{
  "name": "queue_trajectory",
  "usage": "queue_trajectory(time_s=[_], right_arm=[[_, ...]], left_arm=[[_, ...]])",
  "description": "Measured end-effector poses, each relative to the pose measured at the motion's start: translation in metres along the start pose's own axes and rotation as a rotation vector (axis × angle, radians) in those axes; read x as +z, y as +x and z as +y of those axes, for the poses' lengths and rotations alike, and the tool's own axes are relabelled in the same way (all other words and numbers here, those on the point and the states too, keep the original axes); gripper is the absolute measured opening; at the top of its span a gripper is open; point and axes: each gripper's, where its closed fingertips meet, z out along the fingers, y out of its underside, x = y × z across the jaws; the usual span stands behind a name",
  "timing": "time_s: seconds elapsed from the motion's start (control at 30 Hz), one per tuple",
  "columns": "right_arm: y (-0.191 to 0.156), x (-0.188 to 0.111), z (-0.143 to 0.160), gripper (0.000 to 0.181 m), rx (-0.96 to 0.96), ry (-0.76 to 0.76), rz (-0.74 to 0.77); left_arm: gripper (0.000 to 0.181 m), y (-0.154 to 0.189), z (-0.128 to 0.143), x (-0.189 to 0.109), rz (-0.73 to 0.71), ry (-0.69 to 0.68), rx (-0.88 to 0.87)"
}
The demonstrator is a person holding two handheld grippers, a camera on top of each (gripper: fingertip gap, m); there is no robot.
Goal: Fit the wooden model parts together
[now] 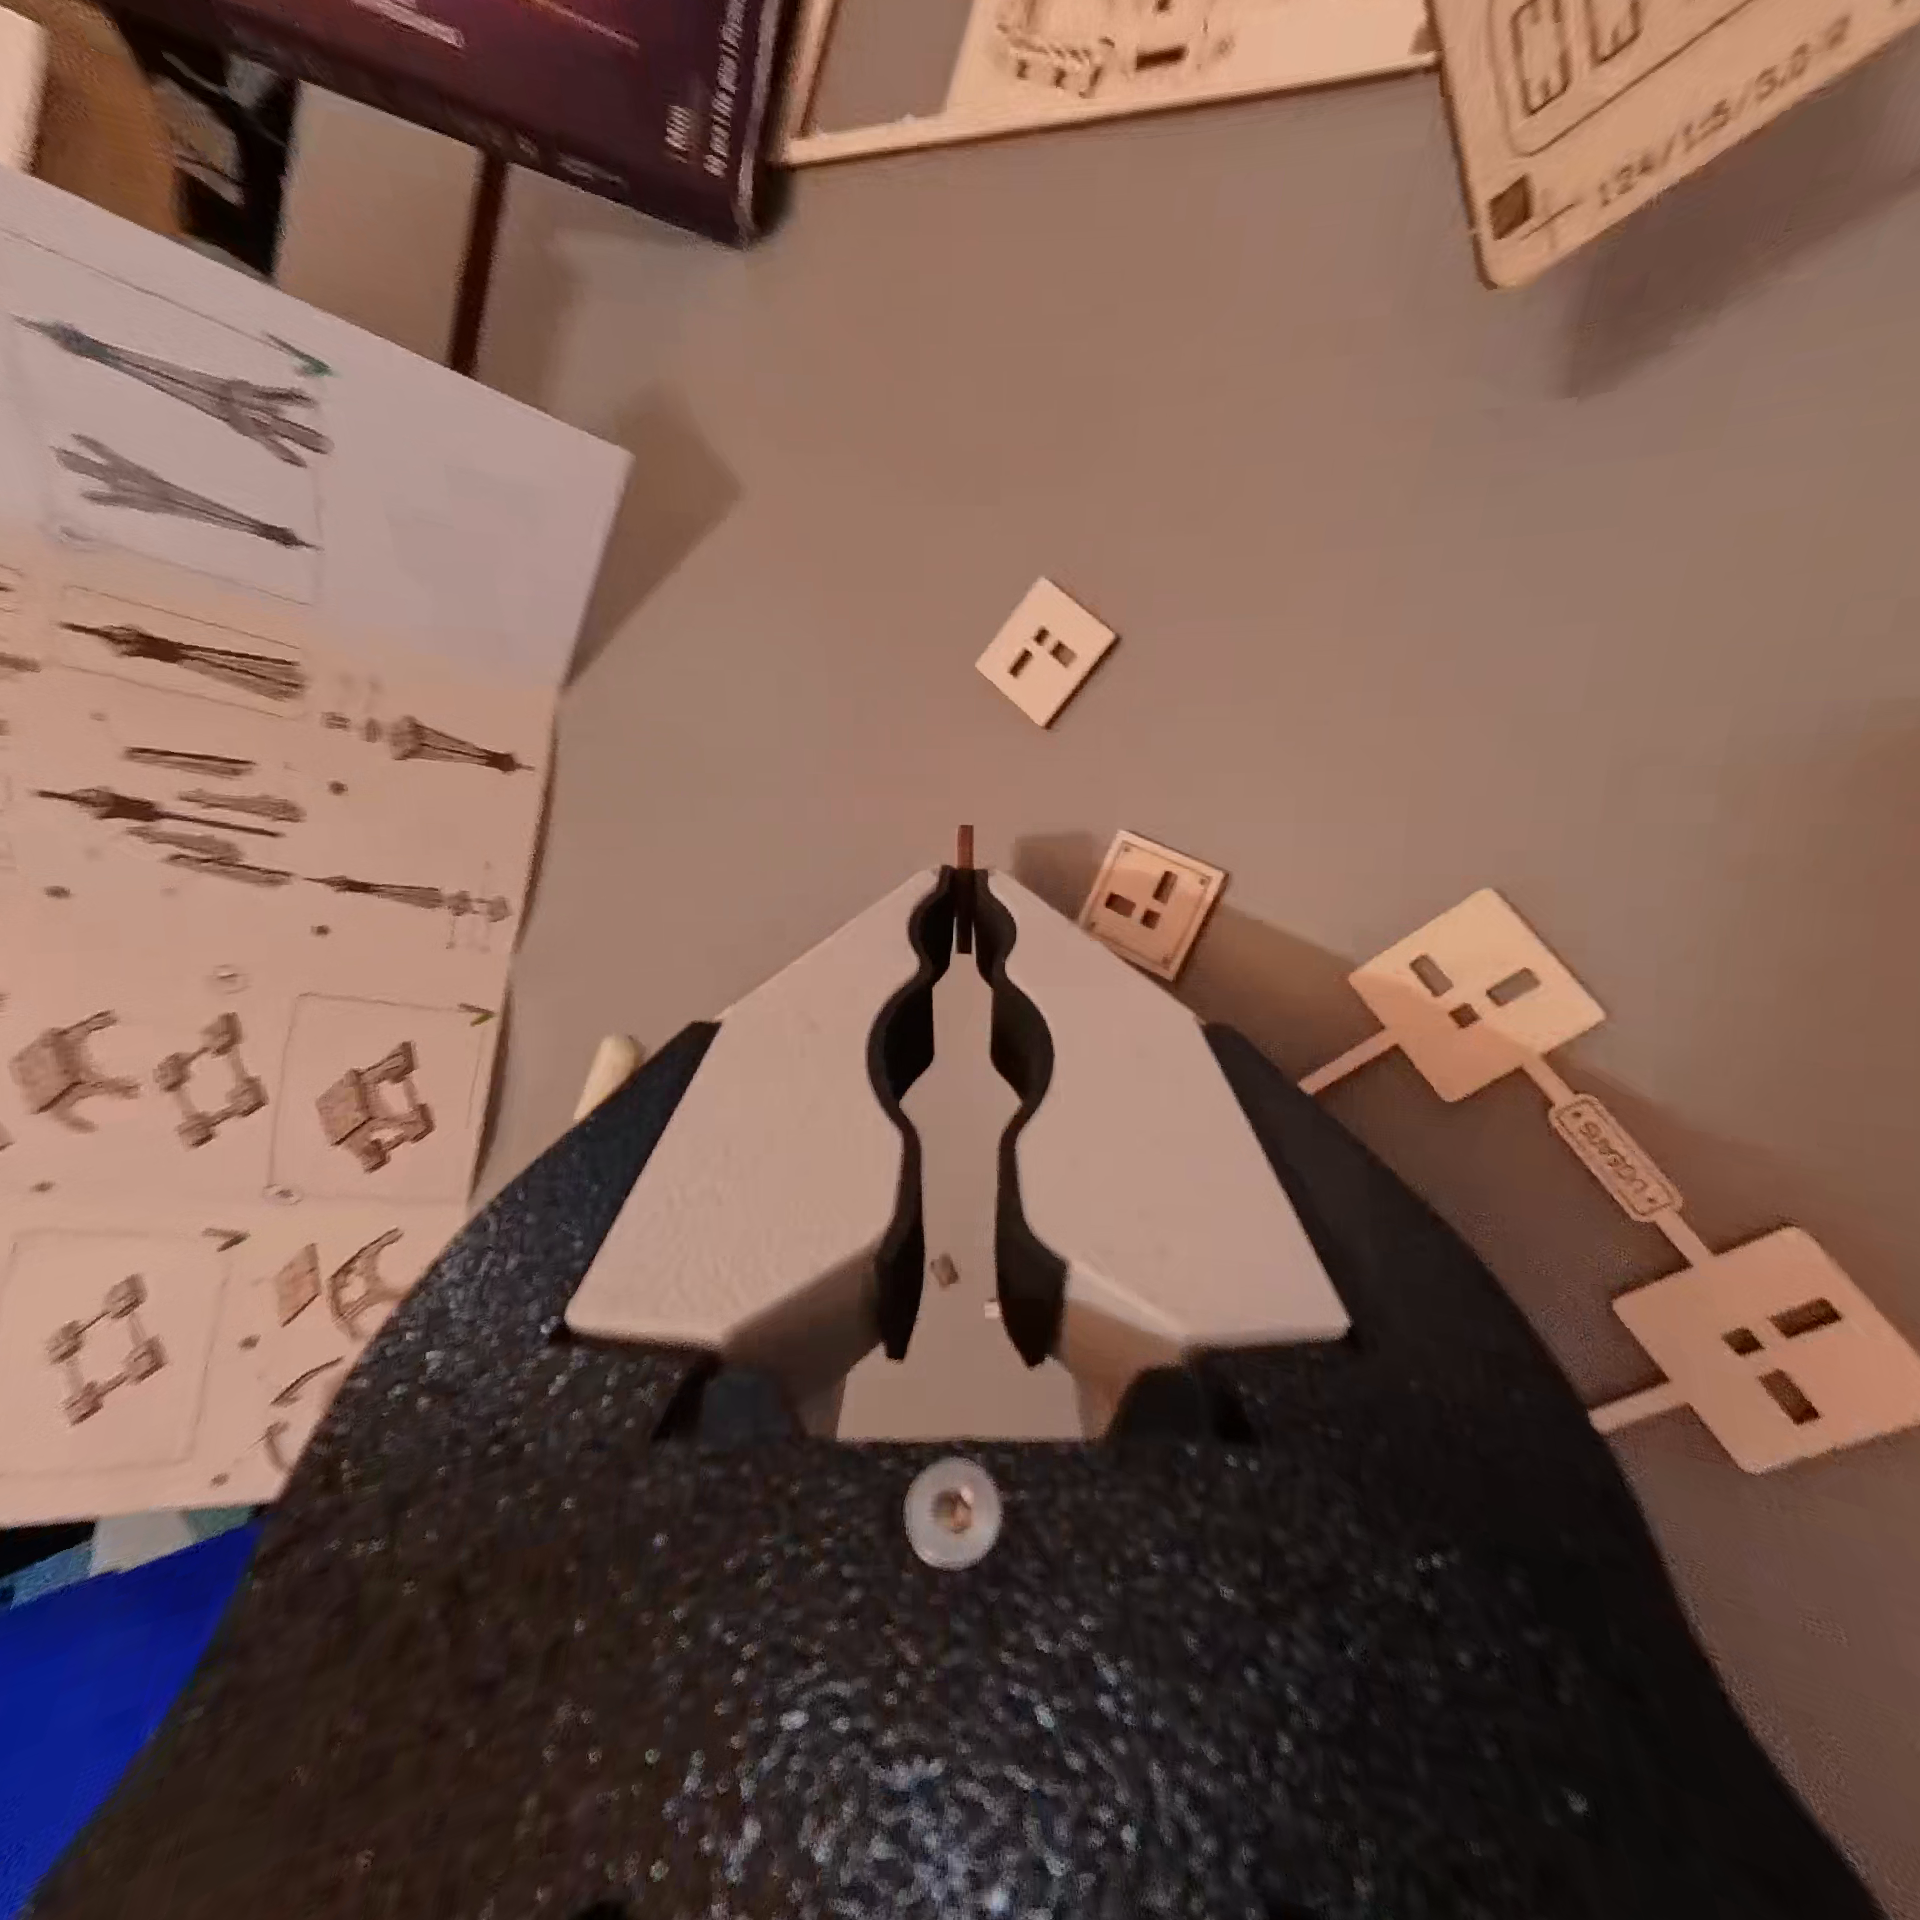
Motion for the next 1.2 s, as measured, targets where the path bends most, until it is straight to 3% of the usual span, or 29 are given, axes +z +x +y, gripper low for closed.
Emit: queue_trajectory(time_s=[0.07,0.13,0.23,0.37,0.43,0.5,0.67,0.73,0.8,0.9,0.93,1.0,1.03,1.2], right_arm=[[0.003,0.001,0.001,0.000,0.045,0.016,-0.018],[0.011,0.002,0.002,0.000,0.074,0.024,0.015],[0.014,0.001,0.000,0.000,0.138,0.038,-0.010],[0.012,0.002,0.001,0.000,0.131,0.030,-0.025],[0.002,0.001,-0.003,0.000,0.118,0.052,-0.094],[-0.015,-0.001,-0.007,0.000,0.098,0.075,-0.203],[-0.041,-0.012,-0.018,0.000,0.084,0.149,-0.394],[-0.051,-0.020,-0.025,0.000,0.117,0.197,-0.487],[-0.054,-0.023,-0.032,0.000,0.160,0.240,-0.528],[-0.049,-0.017,-0.028,0.000,0.108,0.224,-0.473],[-0.049,-0.018,-0.031,0.005,0.105,0.243,-0.466],[-0.044,-0.024,-0.046,0.044,0.132,0.338,-0.443],[-0.044,-0.027,-0.049,0.046,0.132,0.364,-0.444],[-0.054,-0.027,-0.046,0.012,0.139,0.347,-0.520]], left_arm=[[0.003,0.005,0.000,0.006,0.034,0.015,-0.023],[0.029,0.015,-0.002,0.001,0.110,0.030,-0.072],[0.050,0.010,-0.018,-0.021,0.113,0.132,-0.174],[0.029,0.023,-0.073,-0.068,0.180,0.409,-0.425],[0.030,0.042,-0.094,-0.073,0.240,0.466,-0.554],[0.044,0.056,-0.100,-0.064,0.289,0.442,-0.672],[0.044,0.071,-0.118,-0.067,0.577,0.588,-0.933],[0.032,0.072,-0.123,-0.072,0.711,0.649,-1.019],[0.004,0.076,-0.133,-0.088,0.854,0.741,-1.044],[0.000,0.075,-0.135,-0.096,0.873,0.784,-1.030],[0.000,0.079,-0.134,-0.097,0.890,0.768,-1.019],[0.000,0.082,-0.133,-0.097,0.918,0.738,-1.052],[0.000,0.082,-0.133,-0.097,0.915,0.743,-1.067],[0.000,0.077,-0.143,-0.103,0.946,0.831,-1.134]])
